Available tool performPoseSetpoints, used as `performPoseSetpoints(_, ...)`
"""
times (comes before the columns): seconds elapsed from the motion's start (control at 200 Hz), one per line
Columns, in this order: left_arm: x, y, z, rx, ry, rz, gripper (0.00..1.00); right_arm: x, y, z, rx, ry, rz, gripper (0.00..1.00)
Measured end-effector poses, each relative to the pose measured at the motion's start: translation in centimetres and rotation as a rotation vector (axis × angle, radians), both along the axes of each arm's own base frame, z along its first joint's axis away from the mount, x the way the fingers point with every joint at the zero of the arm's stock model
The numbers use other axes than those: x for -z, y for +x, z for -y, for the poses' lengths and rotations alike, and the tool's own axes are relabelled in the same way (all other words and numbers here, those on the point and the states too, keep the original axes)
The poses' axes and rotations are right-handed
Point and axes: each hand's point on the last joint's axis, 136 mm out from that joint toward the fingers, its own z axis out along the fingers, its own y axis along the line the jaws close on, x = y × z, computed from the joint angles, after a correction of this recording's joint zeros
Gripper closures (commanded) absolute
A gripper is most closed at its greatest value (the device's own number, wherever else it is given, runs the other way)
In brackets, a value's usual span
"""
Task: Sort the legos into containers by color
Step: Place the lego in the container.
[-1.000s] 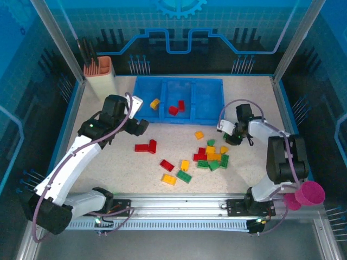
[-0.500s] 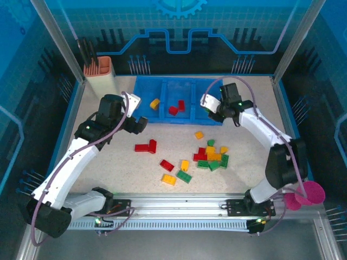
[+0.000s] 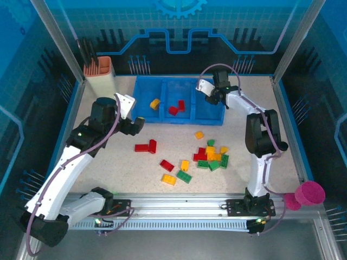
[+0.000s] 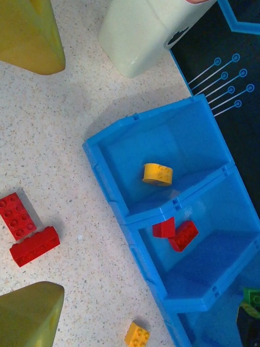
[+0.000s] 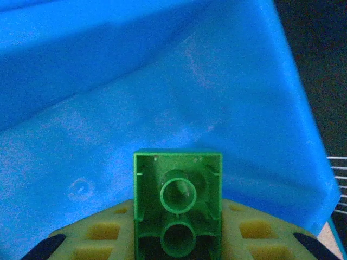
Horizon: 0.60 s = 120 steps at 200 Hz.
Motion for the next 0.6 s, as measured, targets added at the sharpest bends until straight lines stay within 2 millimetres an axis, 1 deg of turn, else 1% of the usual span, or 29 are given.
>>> performPoseSetpoints(0.04,0.0,0.0,0.0,-0.003,-0.003,-0.001,0.01,0.2,0.7,-0.1,0.002,-0.002,0.006,0.75)
performPoseSetpoints(0.12,0.1,-0.1,0.0,-0.004,-0.003,-0.005,0.01,0.9,1.4,-0.3,0.001,-0.006,0.004,0.68)
performPoseSetpoints(0.205,0.1,-0.1,0.0,-0.007,-0.007,-0.009,0.01,1.9,1.6,-0.3,-0.002,-0.012,-0.011,0.67)
performPoseSetpoints(0.3,0.2,-0.2,-0.1,-0.017,-0.019,-0.018,0.01,2.7,1.6,-0.4,-0.003,-0.015,-0.026,0.63)
performPoseSetpoints(0.4,0.4,-0.3,-0.1,-0.023,-0.025,-0.027,0.01,2.8,1.6,-0.4,-0.003,-0.015,-0.027,0.61)
performPoseSetpoints(0.505,0.3,-0.4,-0.2,-0.030,-0.035,-0.027,0.01,2.8,1.6,-0.5,-0.009,-0.010,-0.028,0.50)
performPoseSetpoints(0.6,0.2,-0.4,-0.5,-0.047,-0.030,-0.028,0.01,2.8,1.6,-0.8,-0.019,0.005,-0.030,0.43)
